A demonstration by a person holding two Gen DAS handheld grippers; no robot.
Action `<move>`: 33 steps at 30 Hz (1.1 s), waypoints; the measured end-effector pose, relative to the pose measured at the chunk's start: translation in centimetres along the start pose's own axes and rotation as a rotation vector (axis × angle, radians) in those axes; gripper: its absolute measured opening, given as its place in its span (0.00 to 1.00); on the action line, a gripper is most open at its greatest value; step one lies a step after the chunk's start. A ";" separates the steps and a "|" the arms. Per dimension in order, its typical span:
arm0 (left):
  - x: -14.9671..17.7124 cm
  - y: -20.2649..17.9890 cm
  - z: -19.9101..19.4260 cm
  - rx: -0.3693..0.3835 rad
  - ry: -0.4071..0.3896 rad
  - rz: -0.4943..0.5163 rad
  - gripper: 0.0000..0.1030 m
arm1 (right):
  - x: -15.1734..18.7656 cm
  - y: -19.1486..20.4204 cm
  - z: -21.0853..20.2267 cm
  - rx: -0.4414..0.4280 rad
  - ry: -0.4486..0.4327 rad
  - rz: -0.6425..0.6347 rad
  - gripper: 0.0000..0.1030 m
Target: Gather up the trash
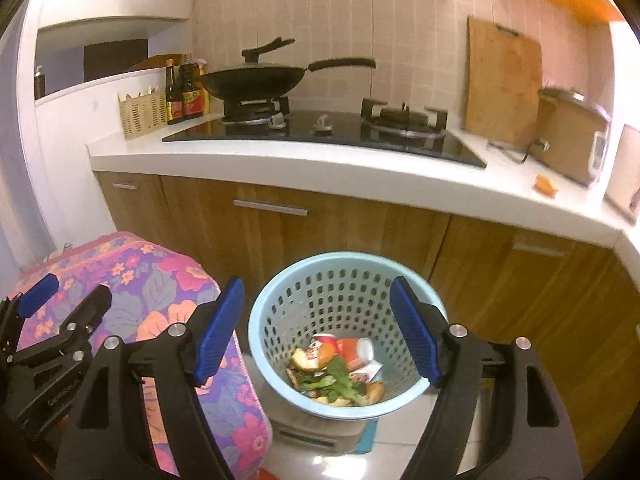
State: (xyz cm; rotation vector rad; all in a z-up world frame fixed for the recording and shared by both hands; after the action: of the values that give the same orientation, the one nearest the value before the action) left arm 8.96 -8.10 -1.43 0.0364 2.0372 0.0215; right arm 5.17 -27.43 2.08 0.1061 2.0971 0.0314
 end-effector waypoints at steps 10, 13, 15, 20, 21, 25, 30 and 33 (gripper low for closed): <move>0.0 0.4 -0.1 0.018 -0.001 -0.028 0.83 | -0.6 0.8 -1.2 0.003 -0.036 -0.021 0.73; -0.1 0.6 -0.1 0.039 0.006 -0.038 0.83 | -0.6 0.8 -1.3 0.010 -0.037 -0.021 0.74; -0.1 0.6 -0.3 0.056 0.004 -0.043 0.83 | -0.6 0.6 -1.4 0.015 -0.039 -0.014 0.75; 0.0 0.1 -0.7 0.078 -0.004 -0.033 0.83 | -0.8 0.0 -2.1 0.033 -0.057 0.001 0.76; 0.0 0.1 -0.7 0.081 -0.004 -0.031 0.83 | -0.9 -0.1 -2.3 0.037 -0.060 0.003 0.76; 0.1 -0.5 -1.0 0.096 -0.007 -0.019 0.83 | -0.9 -0.3 -2.8 0.044 -0.077 0.012 0.77; 0.2 -0.7 -1.0 0.097 -0.009 -0.012 0.83 | -1.1 -0.5 -3.4 0.050 -0.090 0.017 0.77; 0.2 -0.6 -0.9 0.093 -0.003 -0.011 0.84 | -1.1 -0.6 -3.5 0.051 -0.092 0.019 0.77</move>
State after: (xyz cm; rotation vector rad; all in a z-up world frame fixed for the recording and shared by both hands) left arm 8.06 -8.73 -1.26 0.0833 2.0347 -0.0803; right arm 2.70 -28.04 4.73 0.1556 2.0059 -0.0150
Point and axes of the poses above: each gripper's, at about its wrist camera, not at the fingertips, and z roughly the way its jaws point, y to its left, x to its underside, the point moved 2 cm from there along z, roughly the way its jaws point, and after that the axes turned 8 degrees about -x, right-handed, at the moved point
